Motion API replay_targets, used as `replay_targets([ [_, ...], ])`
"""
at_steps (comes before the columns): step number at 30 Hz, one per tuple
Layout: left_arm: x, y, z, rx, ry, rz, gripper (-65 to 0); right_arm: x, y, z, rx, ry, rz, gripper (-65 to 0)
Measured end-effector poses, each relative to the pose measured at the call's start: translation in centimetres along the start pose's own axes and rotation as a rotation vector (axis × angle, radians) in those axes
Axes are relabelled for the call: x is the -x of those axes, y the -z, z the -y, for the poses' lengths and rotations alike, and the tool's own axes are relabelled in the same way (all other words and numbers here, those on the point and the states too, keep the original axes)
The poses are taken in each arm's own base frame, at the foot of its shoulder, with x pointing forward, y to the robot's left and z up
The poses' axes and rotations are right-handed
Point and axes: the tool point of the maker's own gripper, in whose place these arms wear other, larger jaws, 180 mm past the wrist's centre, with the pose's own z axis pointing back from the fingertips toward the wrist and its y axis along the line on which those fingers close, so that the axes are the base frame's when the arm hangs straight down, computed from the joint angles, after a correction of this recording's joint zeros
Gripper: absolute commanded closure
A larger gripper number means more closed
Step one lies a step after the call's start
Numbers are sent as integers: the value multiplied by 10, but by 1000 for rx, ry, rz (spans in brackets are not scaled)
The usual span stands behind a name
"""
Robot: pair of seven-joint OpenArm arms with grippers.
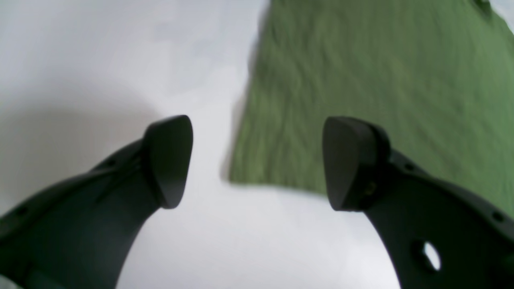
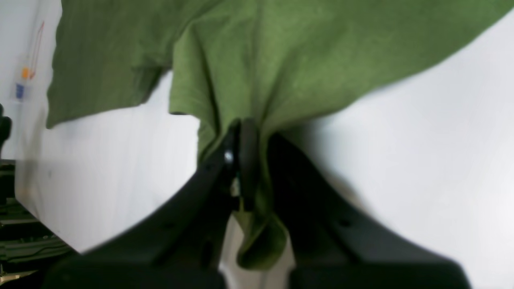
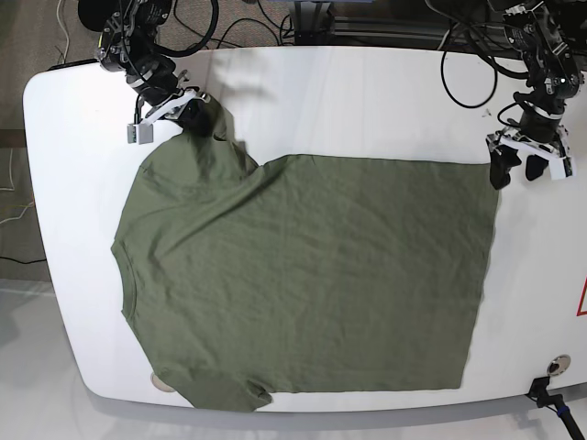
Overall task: Fold the T-shirt properly
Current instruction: 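Lower the left gripper and grasp the shirt's other shoulder corner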
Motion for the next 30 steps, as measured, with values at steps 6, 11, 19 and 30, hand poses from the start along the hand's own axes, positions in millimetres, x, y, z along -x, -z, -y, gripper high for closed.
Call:
replay_targets([
  [6,16,17,-16,-8,-113,-24,-475,-1,0,0,0,0,2,0],
  [11,35,20,-15,-10,-133,-78,-475,-1,0,1,1,0,3,0],
  [19,44,32,20,72,-149,-81,-475,-1,0,0,-1,0,2,0],
  [30,43,56,43,132,-188,-78,-475,0,0,0,1,0,0,0],
])
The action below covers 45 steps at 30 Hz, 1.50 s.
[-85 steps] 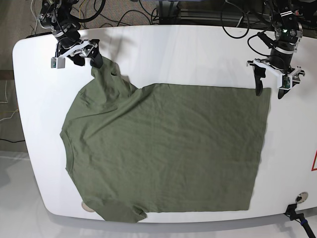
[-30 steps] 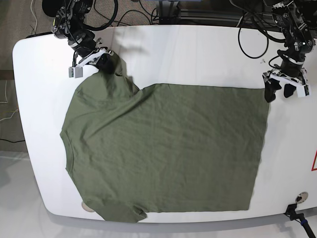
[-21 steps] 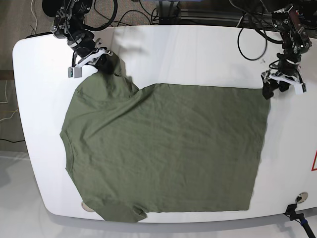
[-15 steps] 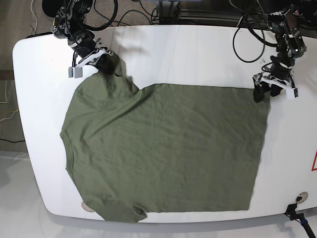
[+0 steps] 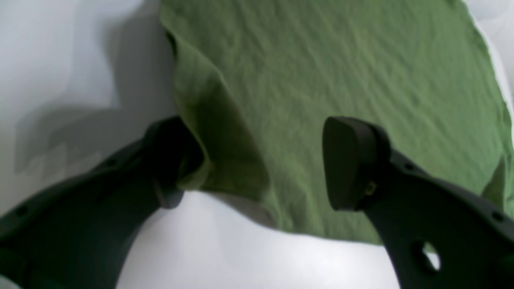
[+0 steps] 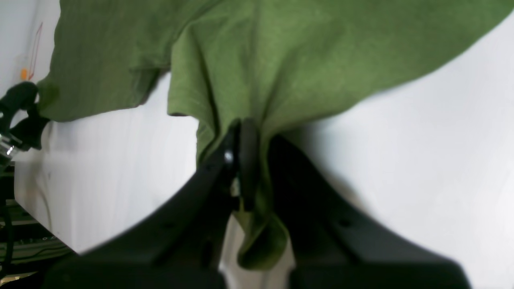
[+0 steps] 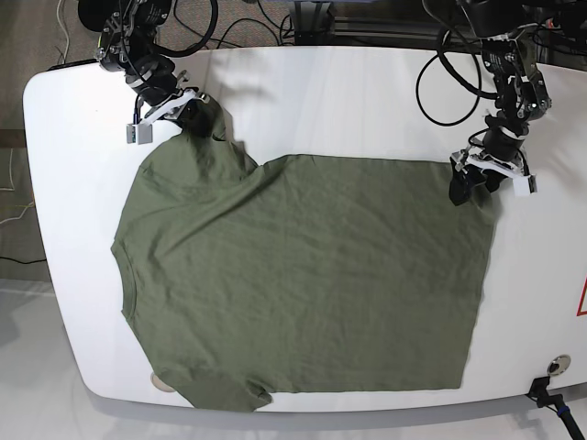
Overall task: Fold the T-shirt properly
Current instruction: 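Lower the left gripper and grasp the shirt's other shoulder corner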
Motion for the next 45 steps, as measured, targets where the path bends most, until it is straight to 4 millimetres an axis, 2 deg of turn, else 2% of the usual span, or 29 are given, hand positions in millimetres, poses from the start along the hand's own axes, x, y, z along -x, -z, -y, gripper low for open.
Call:
replay_targets([
  [8,-4,8,3,10,-14,9,-473,1,0,0,0,1,-1,0],
  [12,-5,14,11,31,-9,4,-472,1,0,0,0,1,-1,0],
  [19,-4,14,11,30,-7,0,-471,0,0,0,-1,1,0,0],
  [20,-4,14,10,30,-7,0,-453,0,0,0,-1,1,-1,0],
  [21,-4,14,11,30,-6,0,-403,0,0,0,-1,1,0,0],
  [26,1,14,7,13,-6,-21,-76,1,0,0,0,1,-1,0],
  [28,5,14,6,7,-6,-31,-8,1,0,0,0,1,0,0],
  [32,-5,17,6,7,-9,-18,0,0,0,0,0,2,0,0],
  [34,-13,14,-2,-12,-22,9,0,1,0,0,1,2,0,0],
  [37,-9,11,-7,-29,-22,-2,0,1,-1,1,2,3,1,0],
  [41,-8,12,-5,-24,-19,-7,0,0,-1,1,3,1,1,0],
  [45,3,-1,-10,-36,-5,-24,0,1,-7,0,11,-16,0,0],
])
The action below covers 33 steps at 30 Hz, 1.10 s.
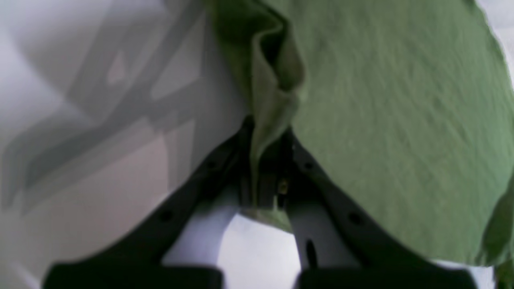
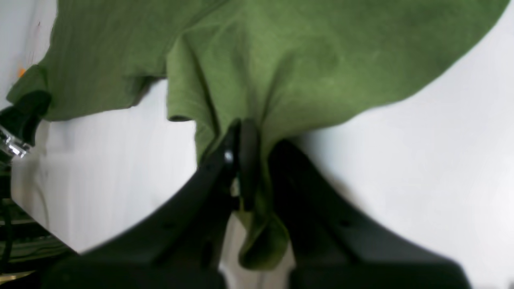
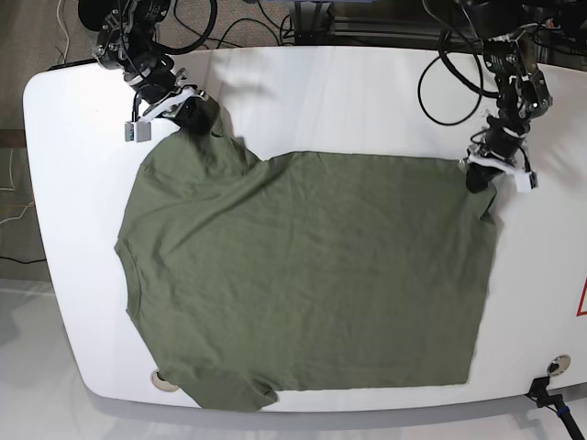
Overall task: Fold the T-shirt properly
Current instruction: 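Lower the left gripper and grasp the shirt's other shoulder corner, then pull both held corners up and back, dragging the shirt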
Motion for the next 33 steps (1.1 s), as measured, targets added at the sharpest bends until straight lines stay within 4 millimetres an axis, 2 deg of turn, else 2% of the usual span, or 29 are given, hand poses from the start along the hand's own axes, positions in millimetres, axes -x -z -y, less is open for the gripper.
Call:
replay_targets([
  [5,12,-22,6,7,57,-17,0,4,-18,-5,15,-38,-4,0],
  [10,45,-48,18,22,78,-75,0,8,-34,-8,32,-57,5,0],
  [21,70,-101,20,-4,142,-135,0,51,-66,-6,77,-34,-94,0],
  [26,96,-122,20,-21,119,-193,0,48,-78,-15,78,-74,-89,0],
  [30,101,-138,21,-27,139,-215,0,63,-91,-16,92,-70,-135,0],
  [33,88,-139,29,-14,173,-189,0,64,-91,-16,92,-71,-137,0],
])
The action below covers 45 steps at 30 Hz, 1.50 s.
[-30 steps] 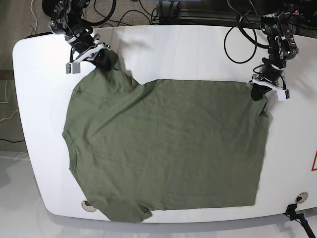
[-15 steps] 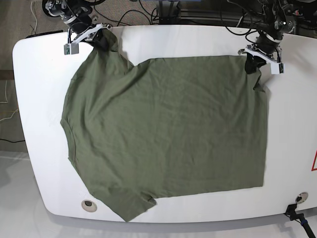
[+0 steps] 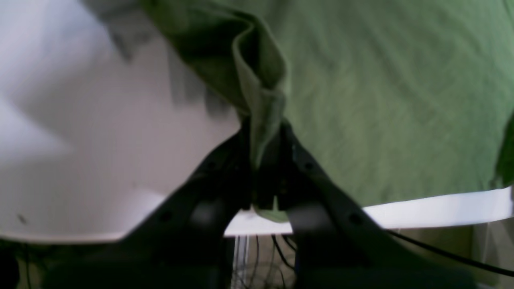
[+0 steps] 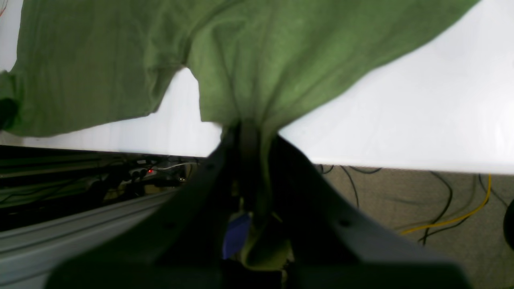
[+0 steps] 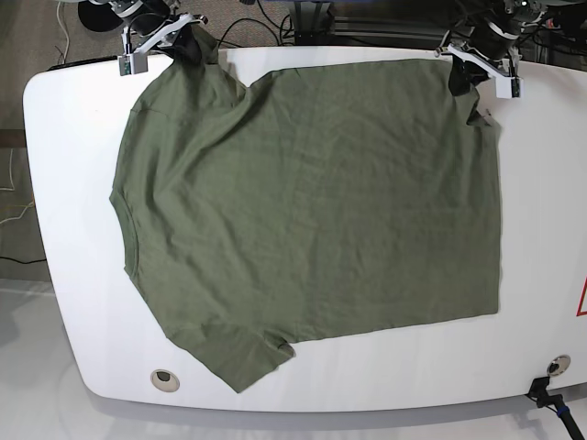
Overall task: Fold the T-shirt properly
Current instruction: 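Pull both held corners up and back, dragging the shirt, then fold the held shoulder edge forward over the shirt body with both grippers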
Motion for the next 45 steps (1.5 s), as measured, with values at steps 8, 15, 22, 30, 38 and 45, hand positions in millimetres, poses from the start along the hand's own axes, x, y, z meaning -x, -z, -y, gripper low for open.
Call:
replay_targets([
  [8,-46,17,24,67,51,114,0,-39,-2,-18,-63,-43,106,0],
  [15,-90,31,33,96,79,223,0,-98,6,-18,-116,-159,197,0],
  [22,-114,45,33,102,68,276,0,-142,20,-20,-136,-232,243,0],
  [30,-122,81,18,98,-16,272,0,-170,50,19,-132,-169,240,0],
  [38,-152,111,18,123,-70,309,0,-204,74,21,-166,-183,238,0],
  [45,-187,109,20,136,-19,365,0,-230,95,7,-195,-225,231,0],
])
